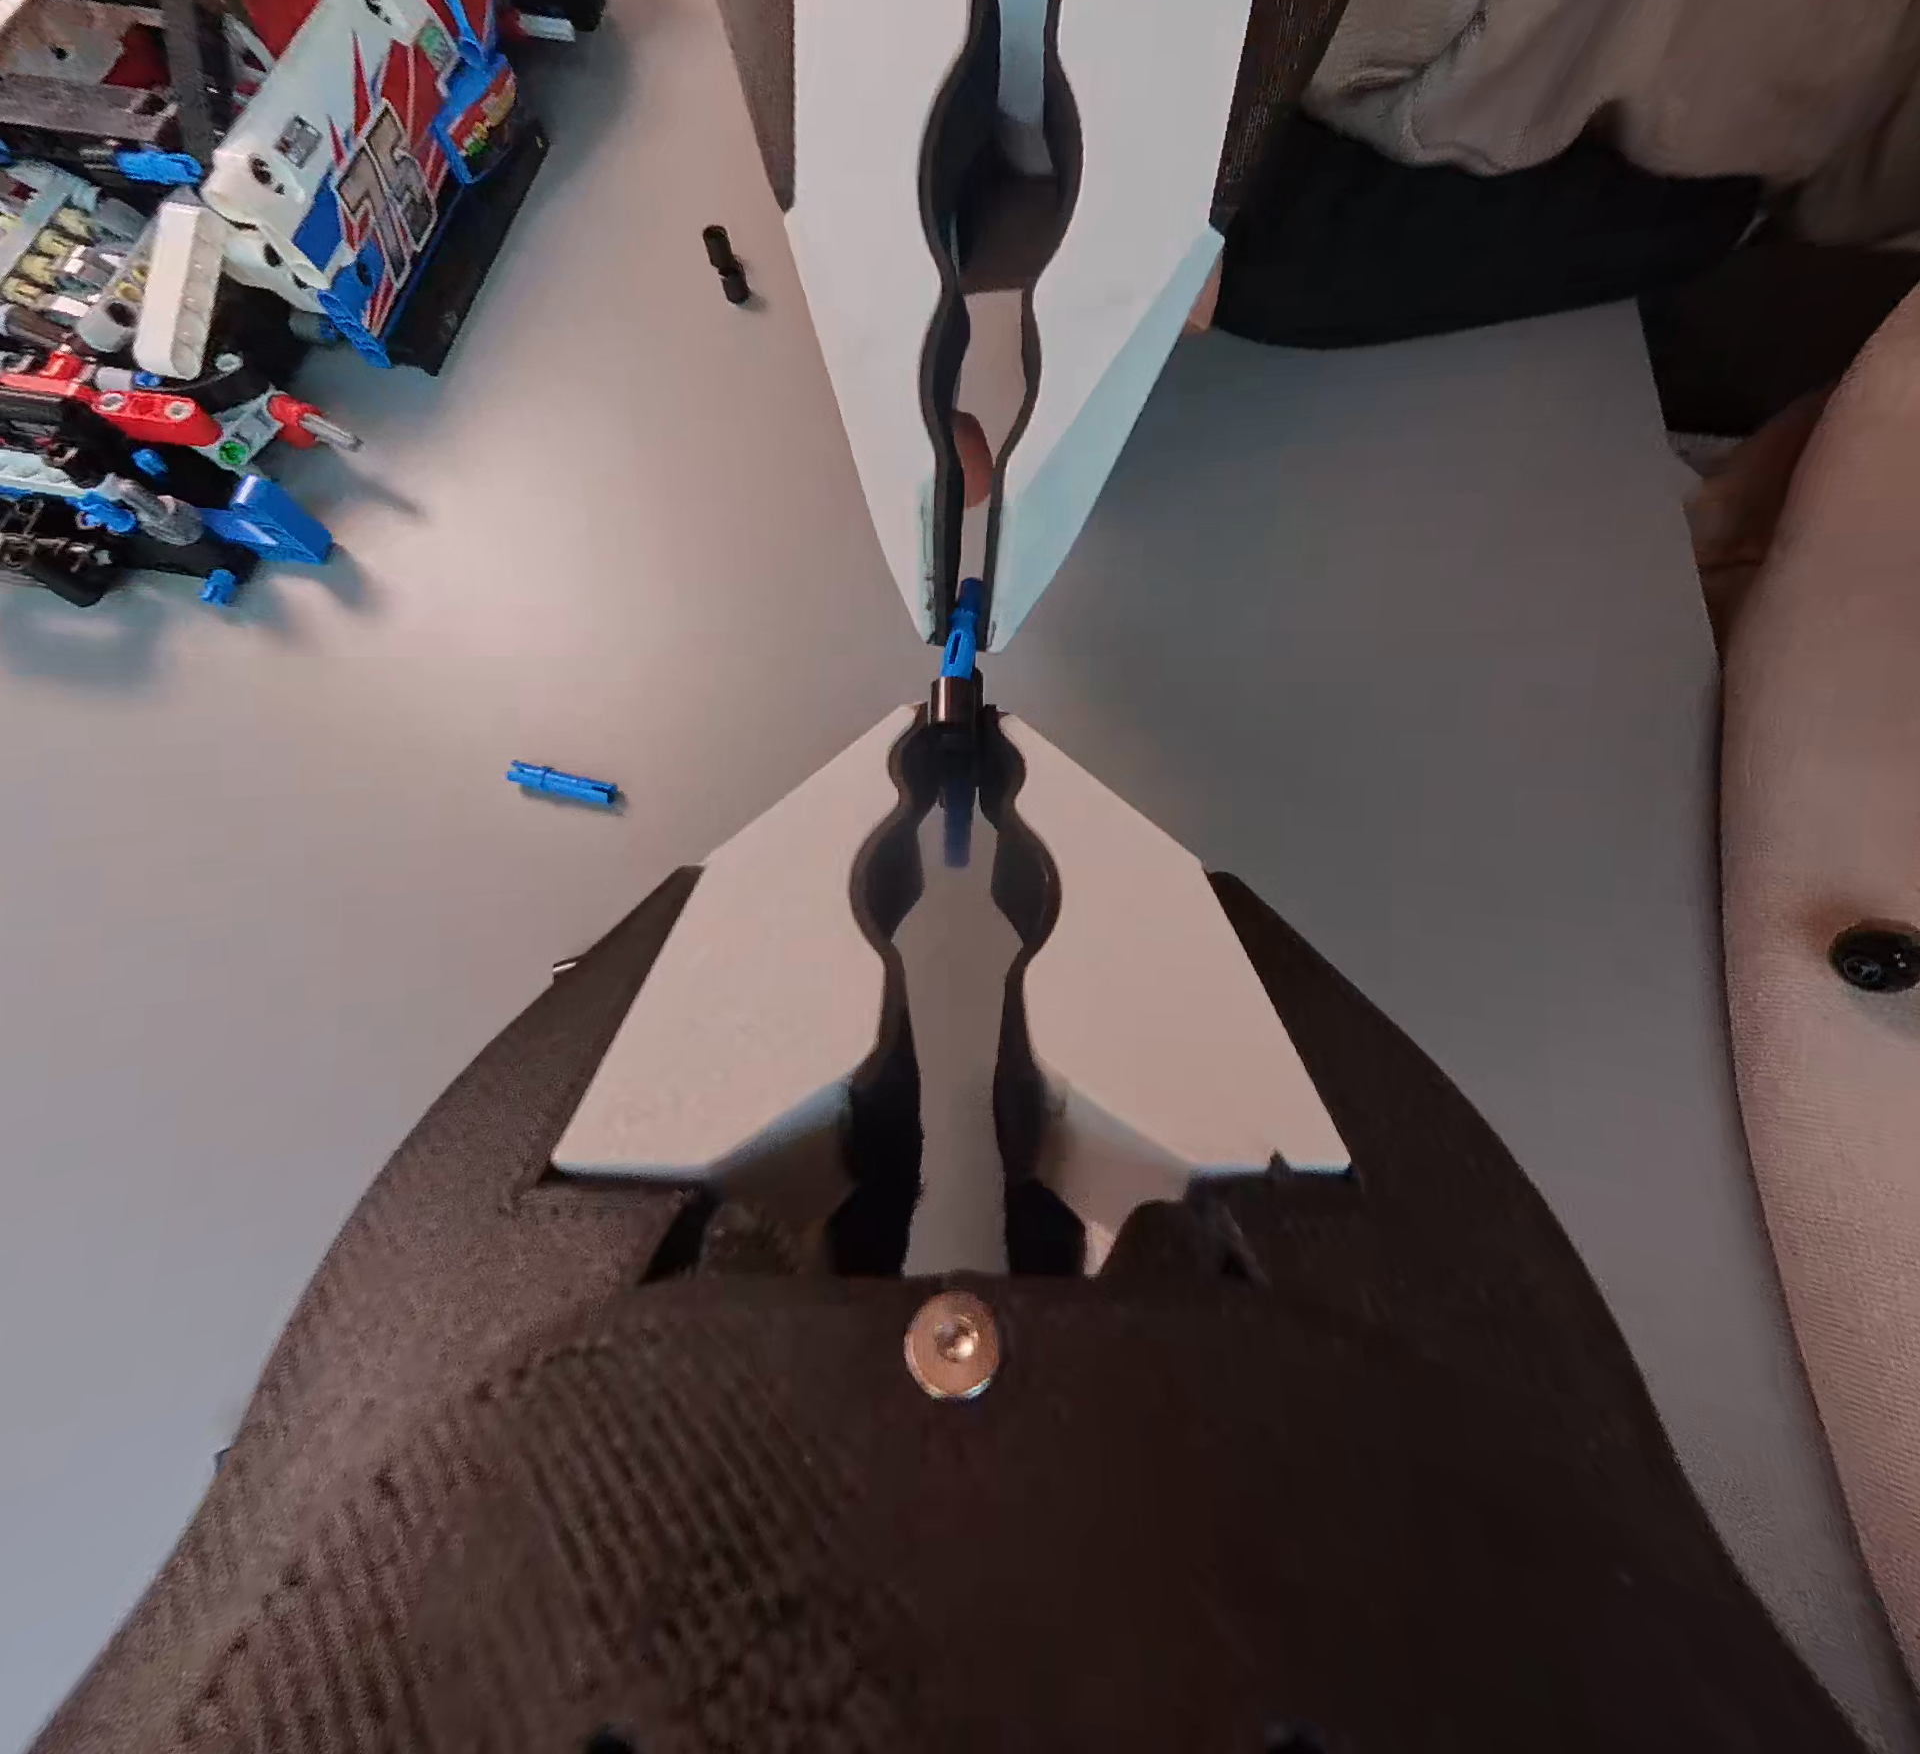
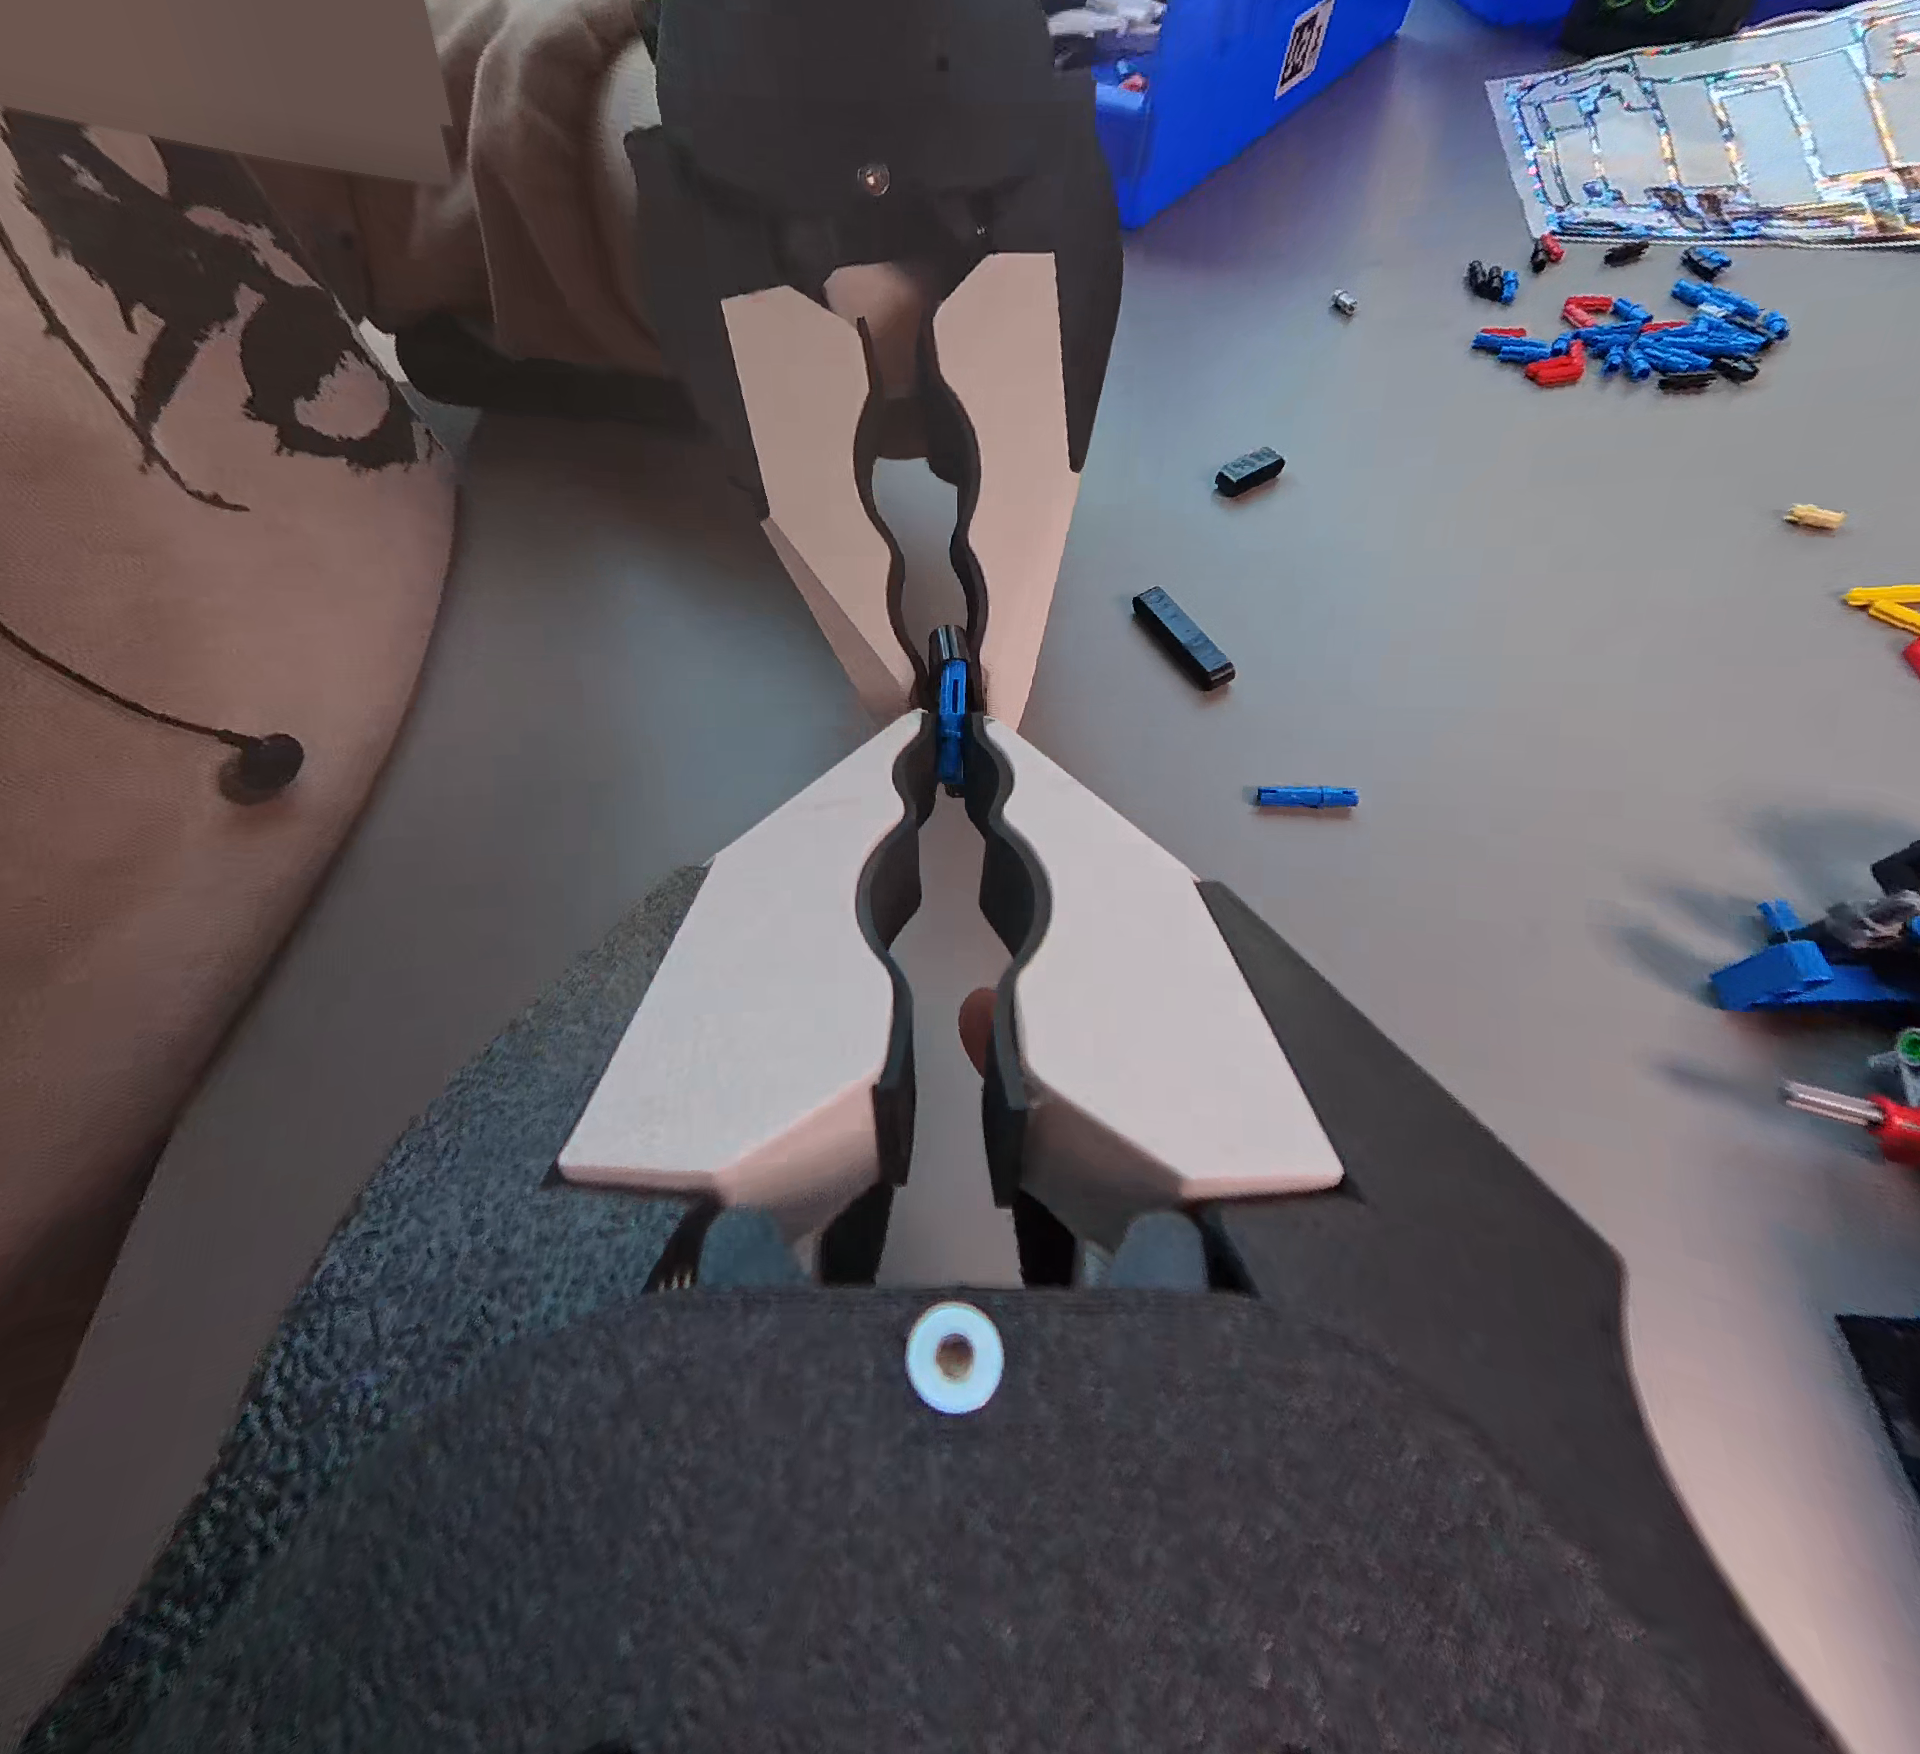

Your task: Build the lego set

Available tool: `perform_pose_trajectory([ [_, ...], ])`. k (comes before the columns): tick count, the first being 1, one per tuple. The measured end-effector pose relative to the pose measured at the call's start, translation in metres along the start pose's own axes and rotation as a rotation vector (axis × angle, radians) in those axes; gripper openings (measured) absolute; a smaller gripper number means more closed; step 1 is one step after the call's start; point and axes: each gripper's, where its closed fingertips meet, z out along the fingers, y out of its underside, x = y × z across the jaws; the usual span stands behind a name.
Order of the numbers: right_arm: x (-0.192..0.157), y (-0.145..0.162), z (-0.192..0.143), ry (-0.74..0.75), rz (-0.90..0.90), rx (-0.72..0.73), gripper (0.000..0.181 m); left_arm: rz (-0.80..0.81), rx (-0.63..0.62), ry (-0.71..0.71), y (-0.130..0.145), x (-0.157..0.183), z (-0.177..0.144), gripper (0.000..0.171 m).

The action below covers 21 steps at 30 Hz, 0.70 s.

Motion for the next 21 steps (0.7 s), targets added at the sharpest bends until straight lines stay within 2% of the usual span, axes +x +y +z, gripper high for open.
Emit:
perform_pose_trajectory([
  [2,-0.005,0.007,0.002,0.0,-0.066,-0.057,0.002,0.029,-0.038,0.013,0.004,0.005,0.003,0.006],
  [8,-0.012,0.011,0.001,0.002,-0.183,-0.095,0.002,0.084,-0.116,0.022,0.011,0.013,0.008,0.006],
  [13,-0.013,0.014,0.002,0.012,-0.165,-0.131,0.002,0.109,-0.157,-0.012,0.015,0.01,0.013,0.006],
  [18,-0.009,0.01,0.0,0.003,-0.025,-0.061,0.002,0.089,-0.106,-0.027,0.008,0.007,0.011,0.006],
  [21,-0.01,-0.001,-0.007,-0.061,0.078,0.069,0.002,0.023,0.018,0.009,-0.01,0.009,0.003,0.006],
])
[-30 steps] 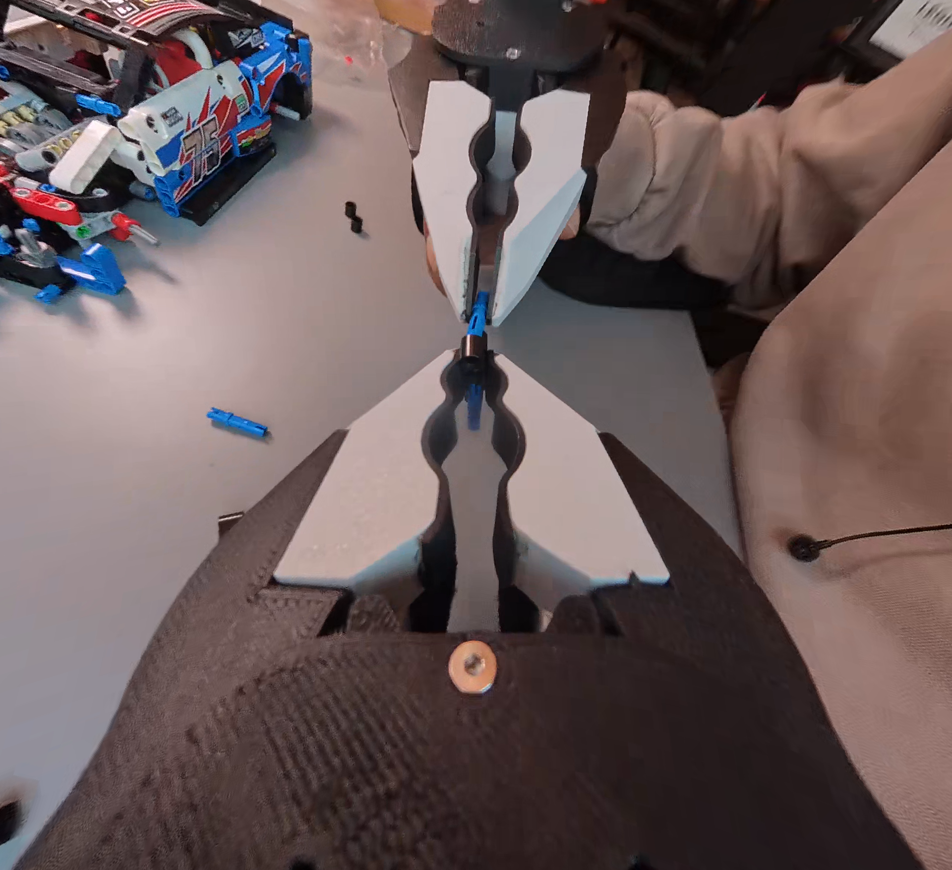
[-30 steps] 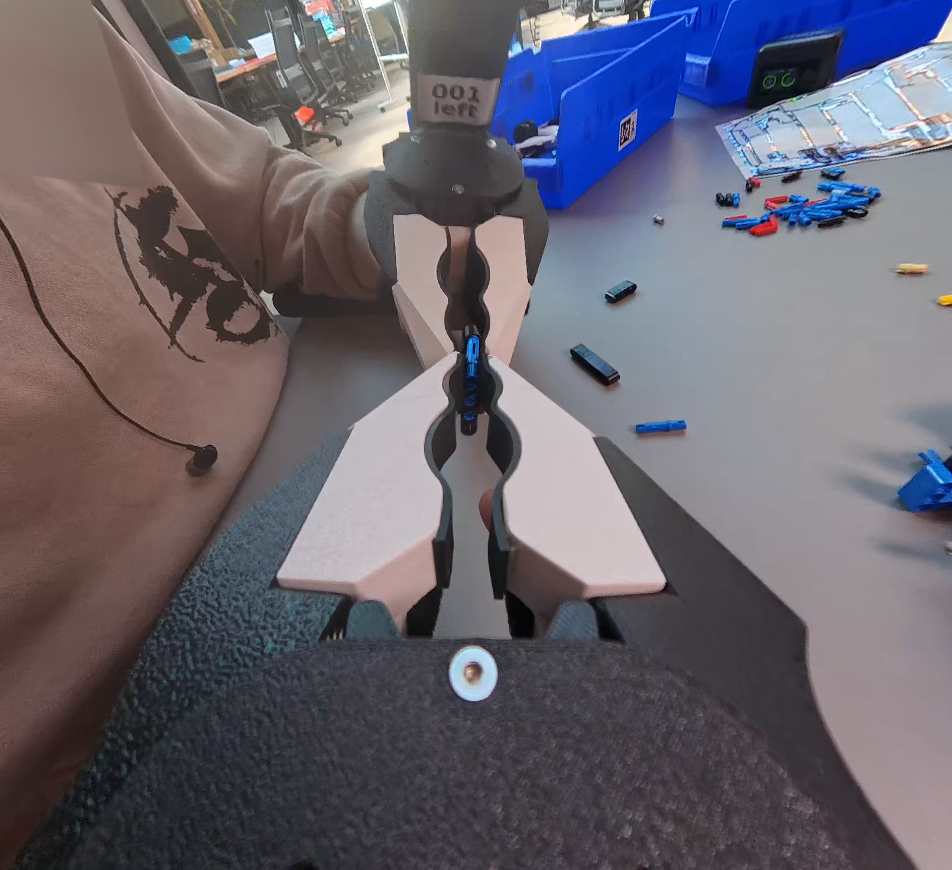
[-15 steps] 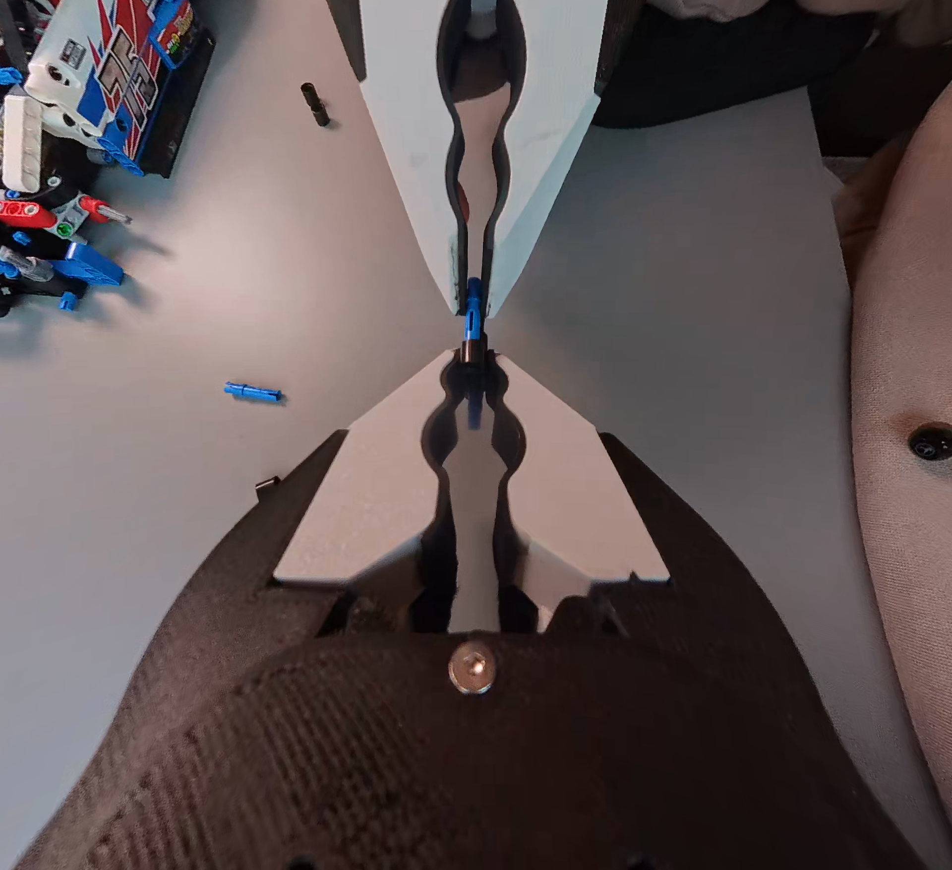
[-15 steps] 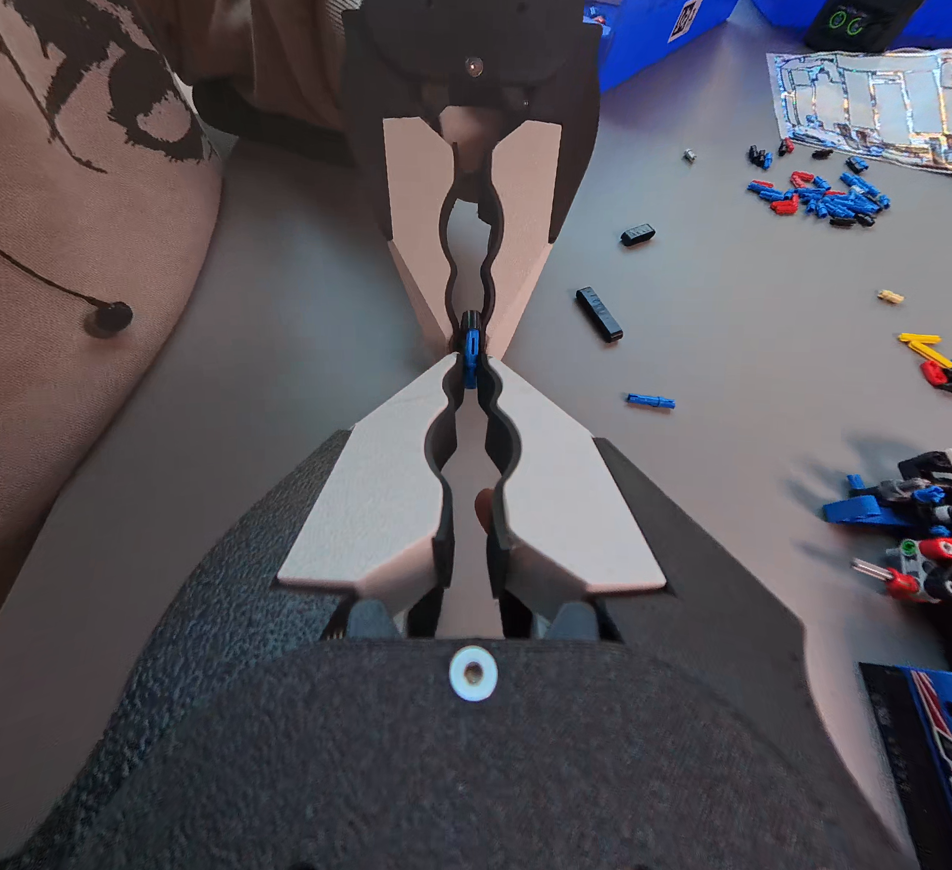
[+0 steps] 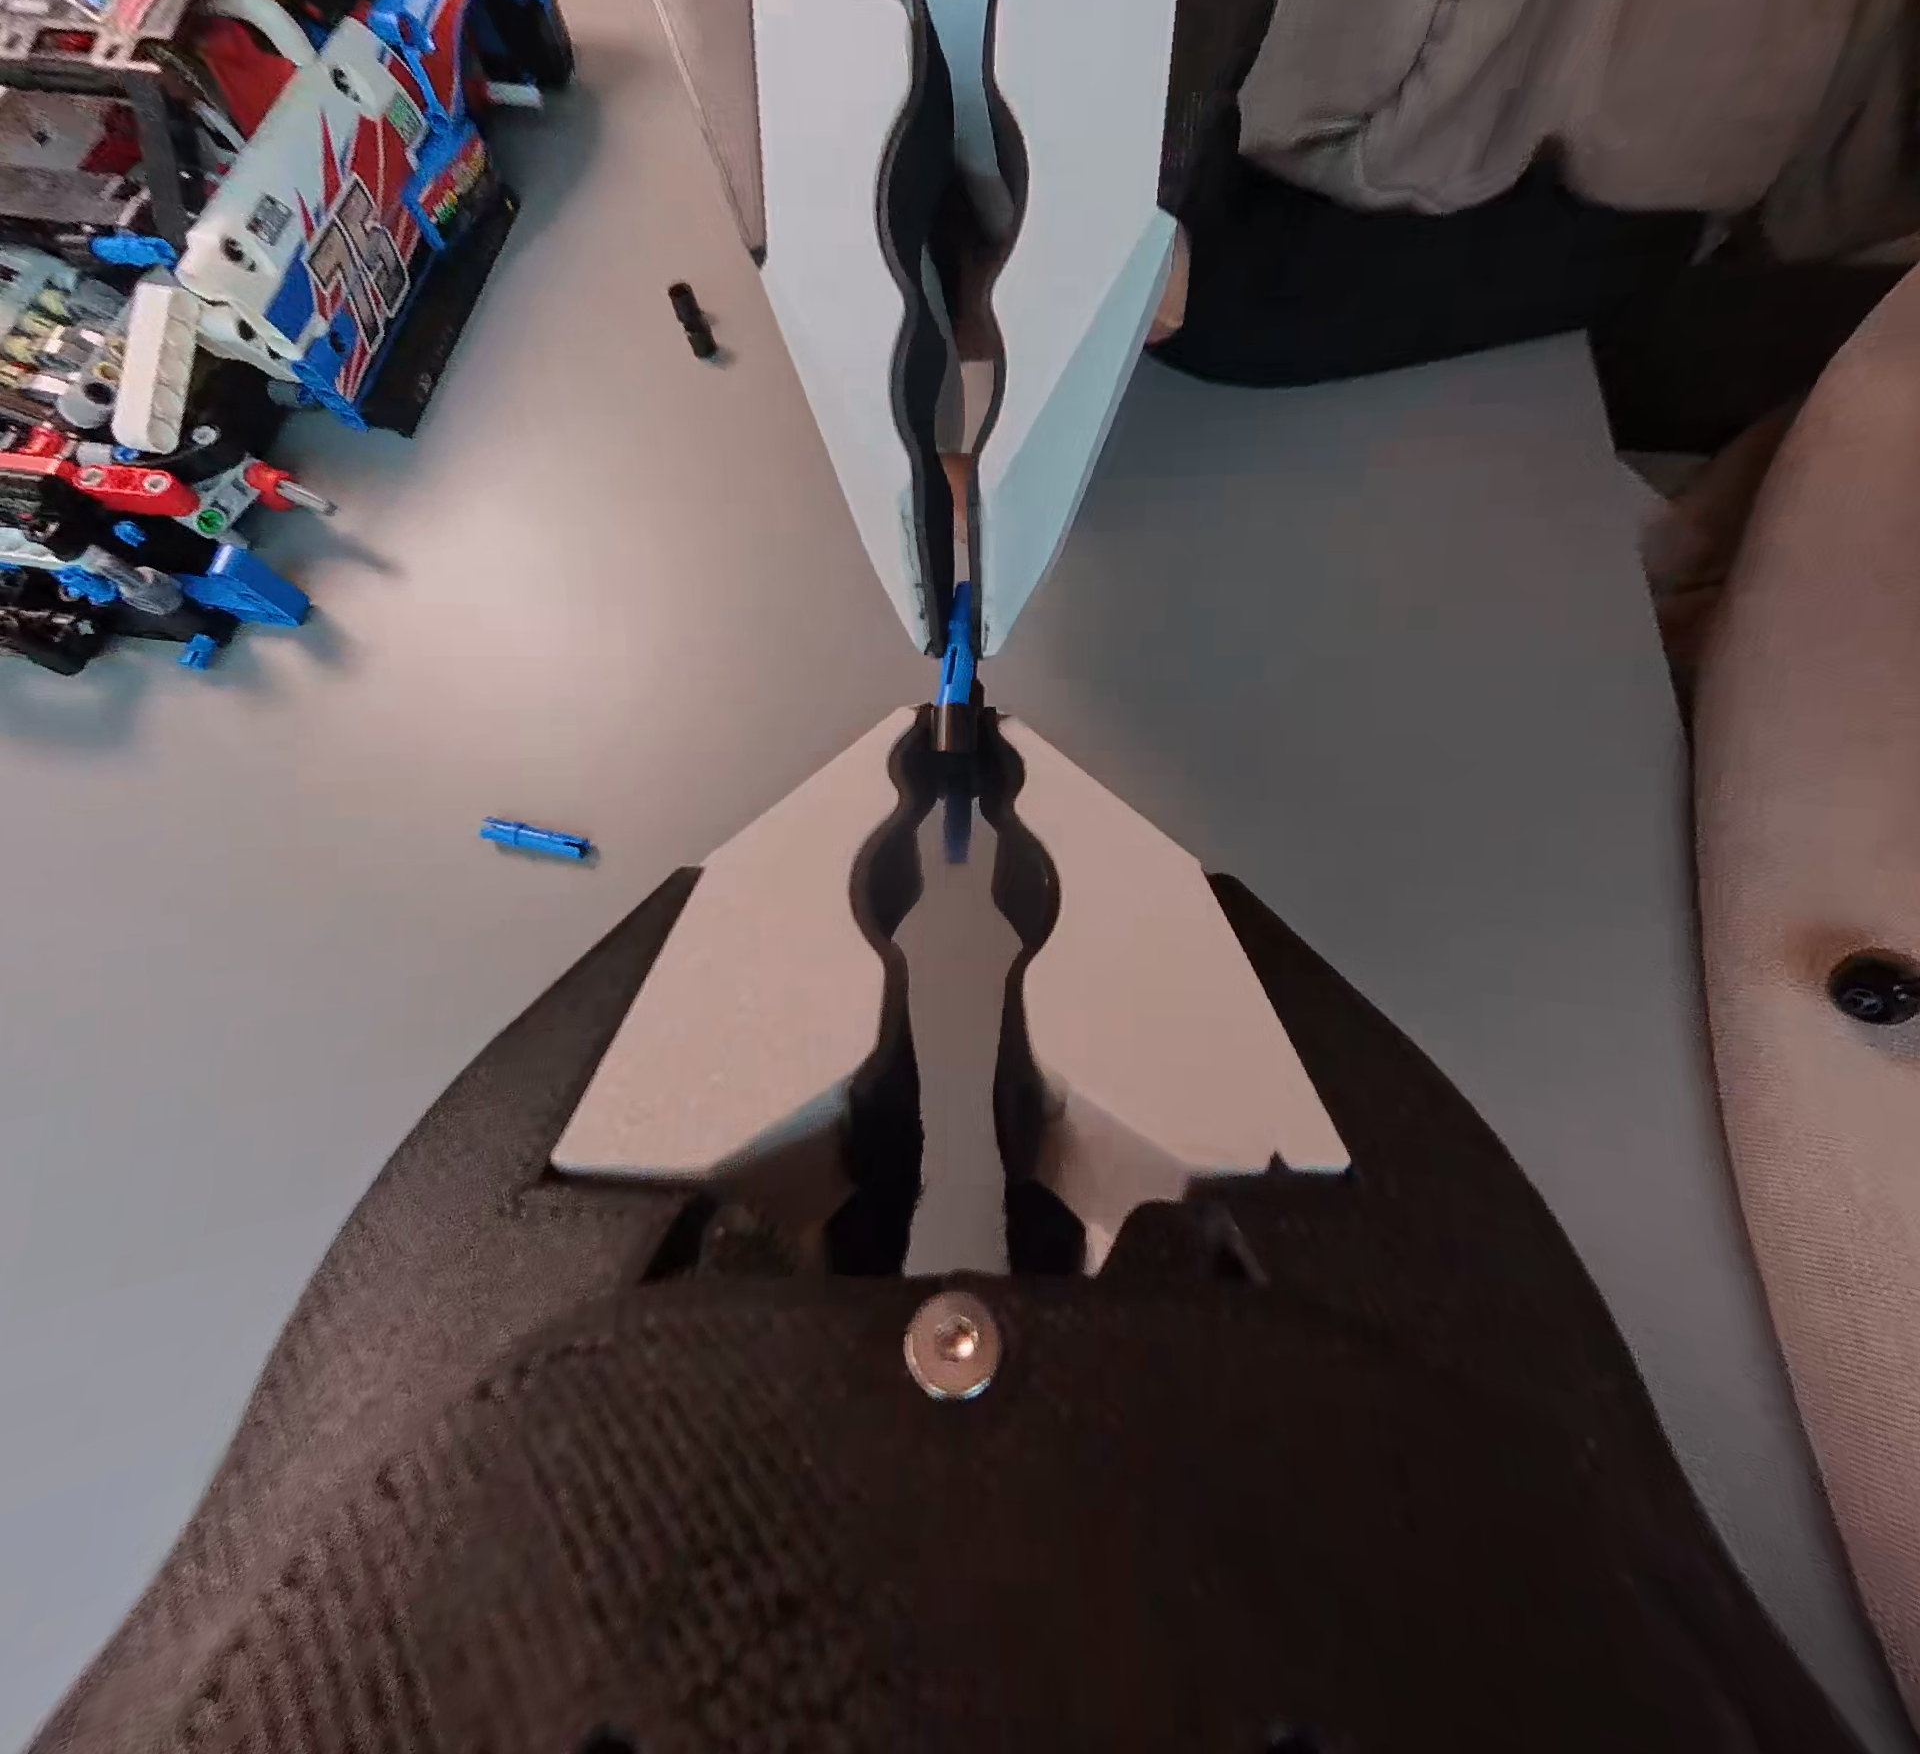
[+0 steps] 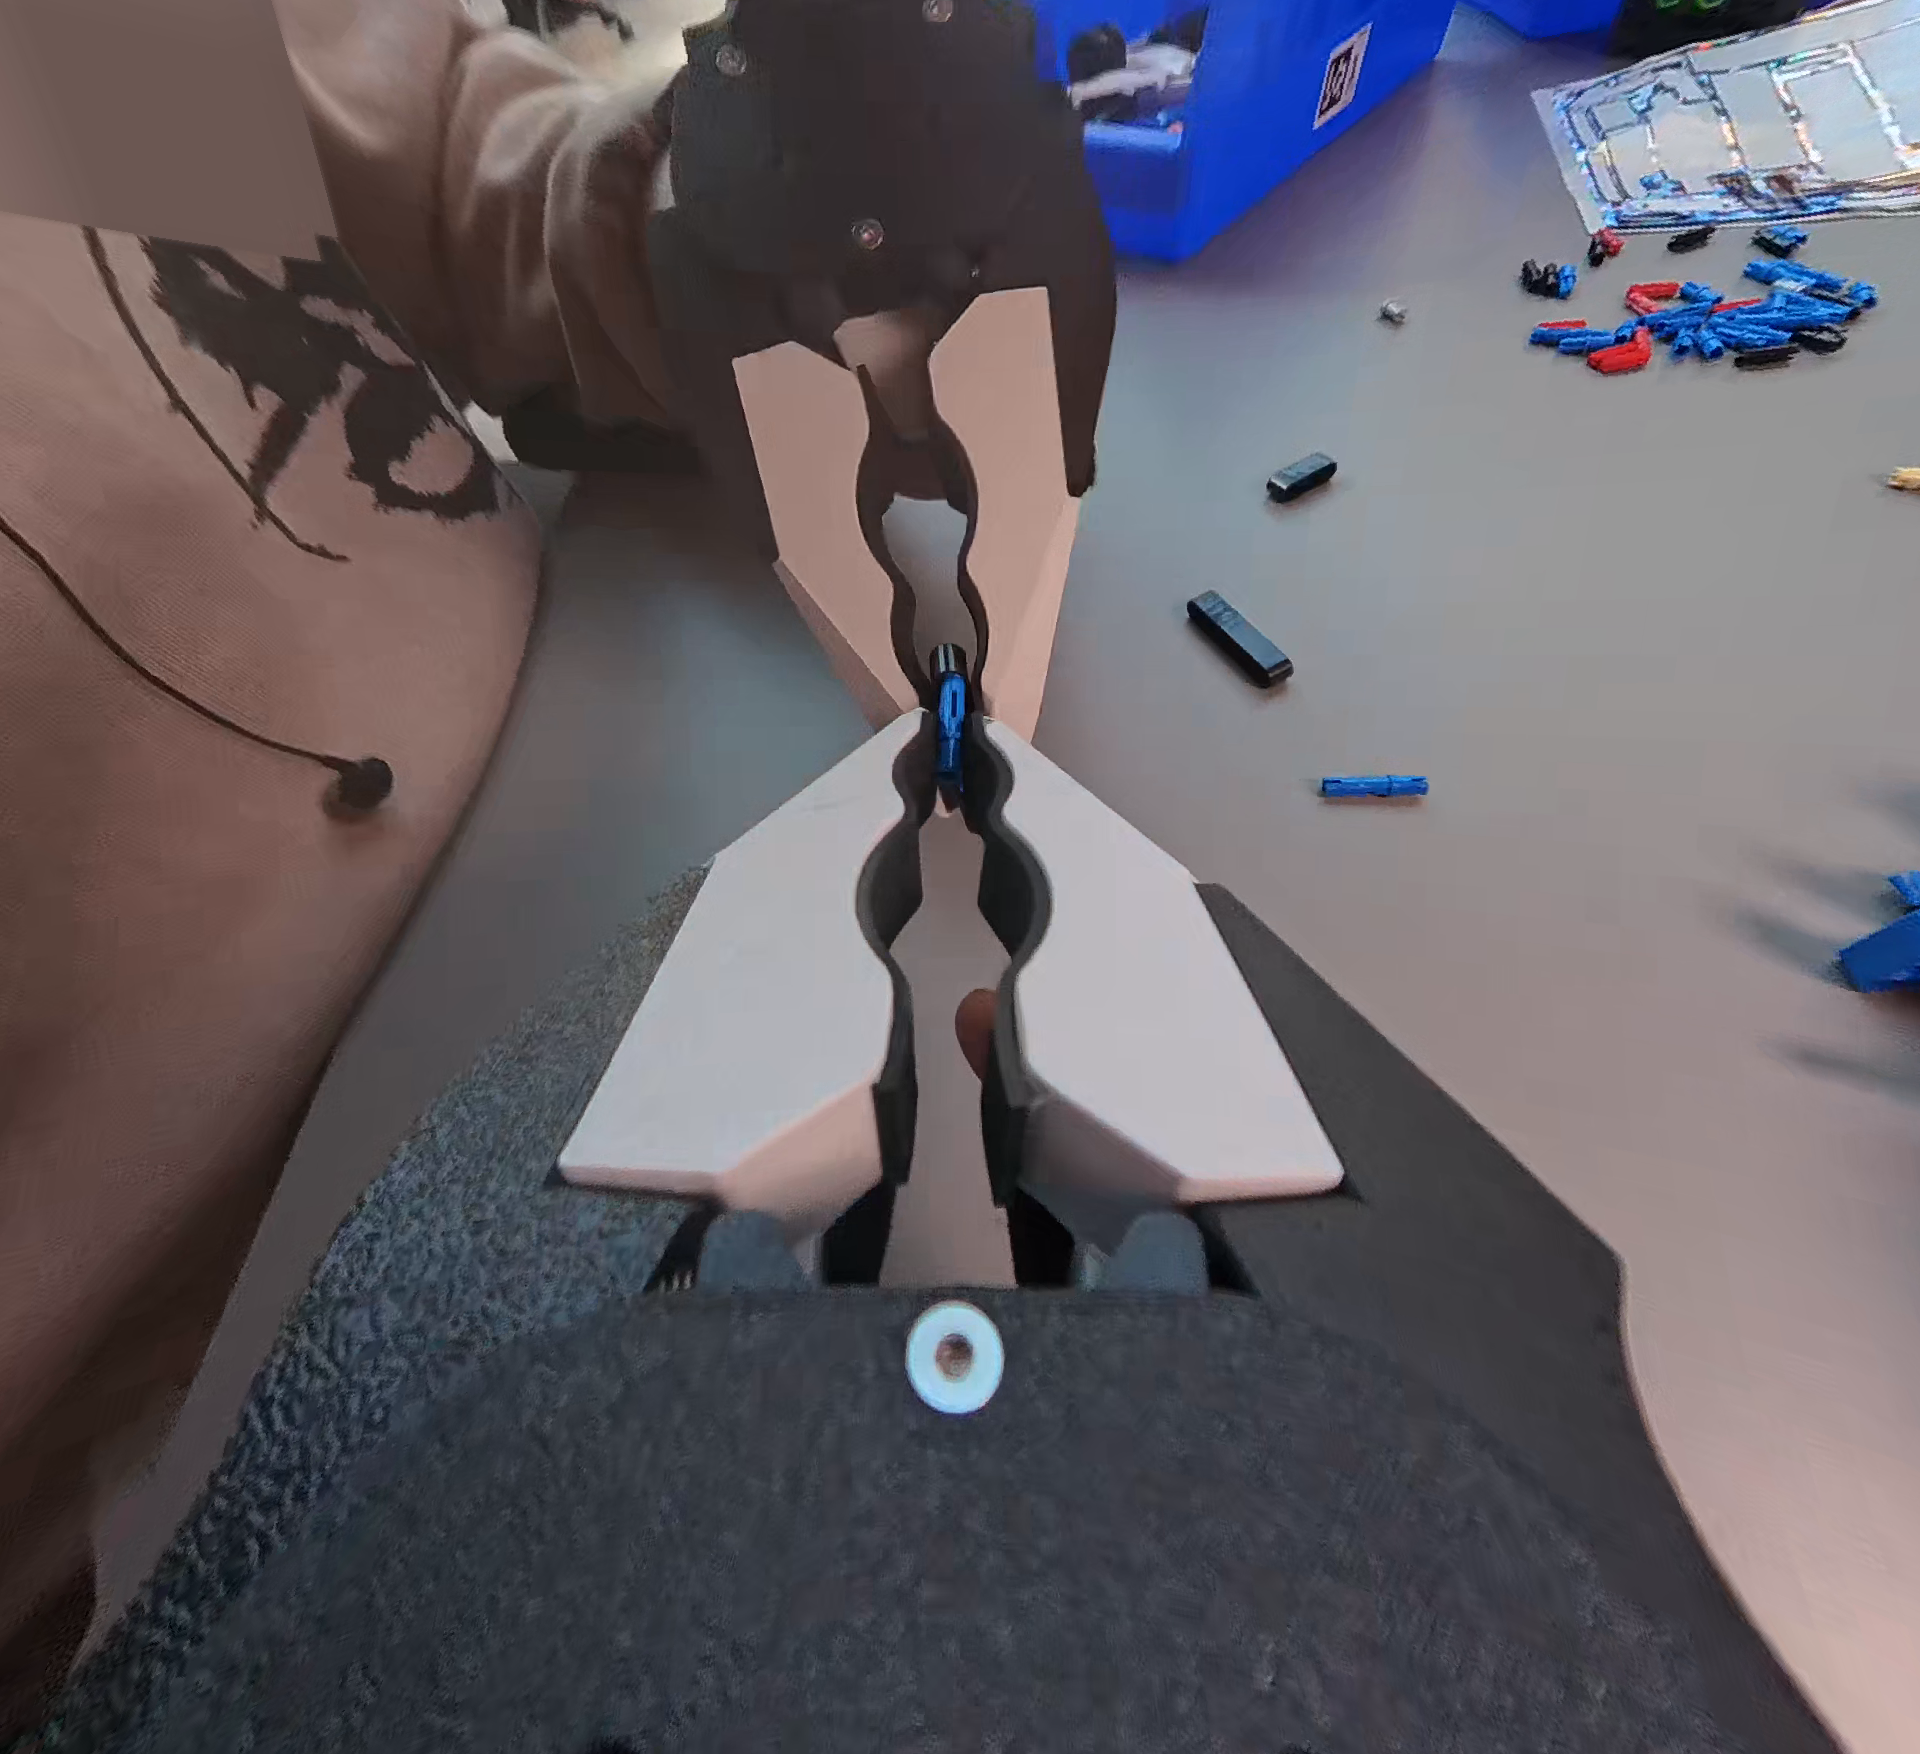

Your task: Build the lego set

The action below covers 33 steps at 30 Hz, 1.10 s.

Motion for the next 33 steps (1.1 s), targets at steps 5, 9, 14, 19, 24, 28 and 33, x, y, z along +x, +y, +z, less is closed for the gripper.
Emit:
perform_pose_trajectory([
  [5,-0.001,-0.005,0.004,0.006,-0.003,0.023,0.002,0.008,0.004,-0.007,0.001,-0.001,-0.003,0.006],
  [9,-0.001,0.002,0.005,0.052,-0.17,-0.098,0.002,0.096,-0.07,-0.032,0.007,0.0,0.001,0.006],
  [14,-0.009,0.011,0.006,0.039,-0.336,-0.243,0.002,0.184,-0.175,-0.015,0.02,0.009,0.01,0.006],
  [19,-0.006,0.008,0.006,0.042,-0.22,-0.186,0.001,0.134,-0.134,-0.021,0.014,0.004,0.009,0.006],
  [24,-0.008,0.01,0.008,-0.03,-0.014,-0.081,0.002,0.133,-0.108,-0.029,0.01,0.005,0.012,0.006],
  [28,-0.005,0.006,0.009,0.027,-0.117,-0.111,0.001,0.127,-0.113,-0.042,0.01,0.001,0.01,0.006],
  [33,0.0,0.014,0.016,0.118,-0.222,-0.151,0.001,0.119,-0.17,-0.064,0.02,-0.003,0.013,0.006],
])
